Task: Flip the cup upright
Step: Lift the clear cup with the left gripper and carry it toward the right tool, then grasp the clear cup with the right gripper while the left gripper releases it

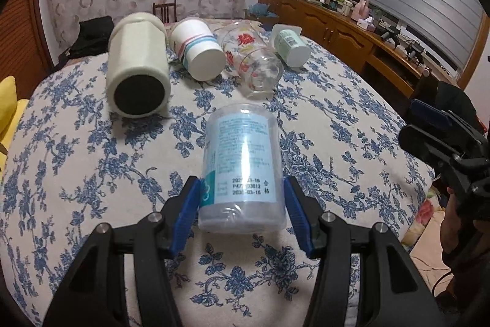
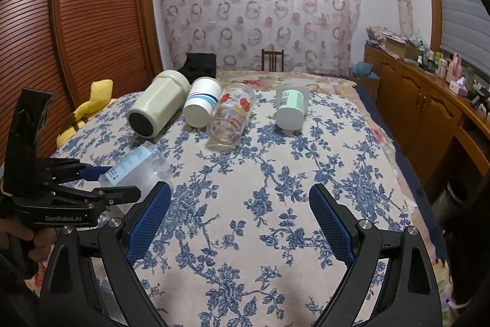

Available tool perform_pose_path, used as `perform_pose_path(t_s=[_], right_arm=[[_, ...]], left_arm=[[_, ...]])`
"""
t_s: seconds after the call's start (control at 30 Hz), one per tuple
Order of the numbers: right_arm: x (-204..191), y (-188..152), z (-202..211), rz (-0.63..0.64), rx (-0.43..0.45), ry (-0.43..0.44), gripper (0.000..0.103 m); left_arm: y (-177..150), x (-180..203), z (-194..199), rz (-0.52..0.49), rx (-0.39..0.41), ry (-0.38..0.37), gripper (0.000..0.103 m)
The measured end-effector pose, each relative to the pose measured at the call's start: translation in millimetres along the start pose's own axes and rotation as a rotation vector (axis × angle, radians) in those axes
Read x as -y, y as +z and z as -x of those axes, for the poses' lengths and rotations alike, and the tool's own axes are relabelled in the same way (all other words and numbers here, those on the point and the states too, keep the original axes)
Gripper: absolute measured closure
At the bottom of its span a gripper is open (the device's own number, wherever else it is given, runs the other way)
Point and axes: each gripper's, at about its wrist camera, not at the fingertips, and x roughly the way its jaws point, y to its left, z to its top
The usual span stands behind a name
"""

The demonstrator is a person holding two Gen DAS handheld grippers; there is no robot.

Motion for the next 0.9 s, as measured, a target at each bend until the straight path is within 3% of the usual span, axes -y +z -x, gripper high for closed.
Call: perform_pose_path(t_s=[0.43, 0.9], right_arm=[[-23.2, 13.9, -5.9, 0.029, -0.003, 0.034, 0.01], [-56.1, 6.2, -65.7, -0.08, -0.202, 0.165, 0.01]], left_arm=[[-2.7, -11.0, 34.0, 0.036, 0.063, -0.037, 0.042], [-27.1, -63.4, 81.8, 0.117, 0.139, 0.044, 0.042]])
